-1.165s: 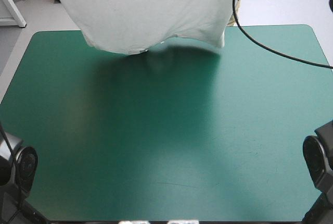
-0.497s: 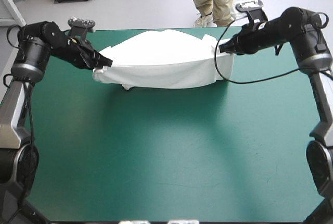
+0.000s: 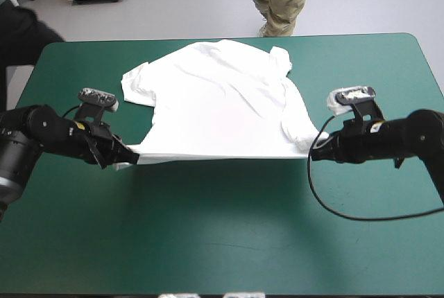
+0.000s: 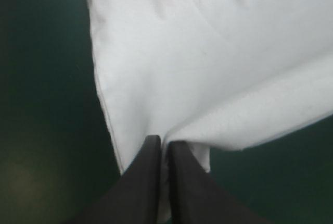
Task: Fold the cloth
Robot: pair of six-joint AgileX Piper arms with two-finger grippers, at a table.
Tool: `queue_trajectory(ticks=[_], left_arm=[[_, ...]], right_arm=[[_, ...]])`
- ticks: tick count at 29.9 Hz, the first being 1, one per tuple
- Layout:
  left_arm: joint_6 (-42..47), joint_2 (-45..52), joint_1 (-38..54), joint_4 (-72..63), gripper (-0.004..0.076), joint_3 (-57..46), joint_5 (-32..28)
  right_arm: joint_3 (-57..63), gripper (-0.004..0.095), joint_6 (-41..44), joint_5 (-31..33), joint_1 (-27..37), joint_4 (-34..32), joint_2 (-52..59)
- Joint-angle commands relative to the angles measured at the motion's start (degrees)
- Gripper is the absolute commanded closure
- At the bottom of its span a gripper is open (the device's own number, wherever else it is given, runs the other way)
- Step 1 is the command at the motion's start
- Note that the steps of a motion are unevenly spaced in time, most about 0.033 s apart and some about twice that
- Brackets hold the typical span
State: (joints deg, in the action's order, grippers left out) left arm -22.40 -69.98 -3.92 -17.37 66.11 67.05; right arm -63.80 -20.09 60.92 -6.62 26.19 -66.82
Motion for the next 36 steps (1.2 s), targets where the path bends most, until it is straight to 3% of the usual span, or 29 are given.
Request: queue_trajectory(ticks=[1, 12, 25, 27, 29, 33, 36], left_arm=[[0.34, 6.34, -0.01, 3.22, 0.0733, -4.43, -0.89], [7.49, 18.71, -0.01, 11.90, 0.0733, -20.27, 3.56], [6.04, 20.47, -0.01, 7.41, 0.0729, -30.75, 5.88], [4.55, 20.47, -0.01, 6.50, 0.0690, -30.75, 6.00], [4.55, 20.47, -0.01, 6.28, 0.0609, -30.75, 6.00], [4.80, 20.47, -0.01, 6.41, 0.0389, -30.75, 5.90], [6.15, 20.47, -0.01, 6.41, 0.0326, -30.75, 4.41]], right_arm=[[4.75, 0.0921, 2.35, -0.35, 0.48, -0.33, 7.14], [28.55, 0.0920, 5.78, 0.60, 0.48, 0.31, 17.32], [35.19, 0.0917, 4.55, 0.90, 0.48, 1.80, 18.21], [35.19, 0.0872, 4.55, 1.01, 0.48, 1.40, 18.21], [35.19, 0.0760, 4.55, 1.01, 0.48, 1.16, 18.21], [34.97, 0.0505, 5.63, 0.75, 0.48, -0.23, 18.21], [34.82, 0.0472, 6.07, 0.64, 0.48, -0.21, 18.31]])
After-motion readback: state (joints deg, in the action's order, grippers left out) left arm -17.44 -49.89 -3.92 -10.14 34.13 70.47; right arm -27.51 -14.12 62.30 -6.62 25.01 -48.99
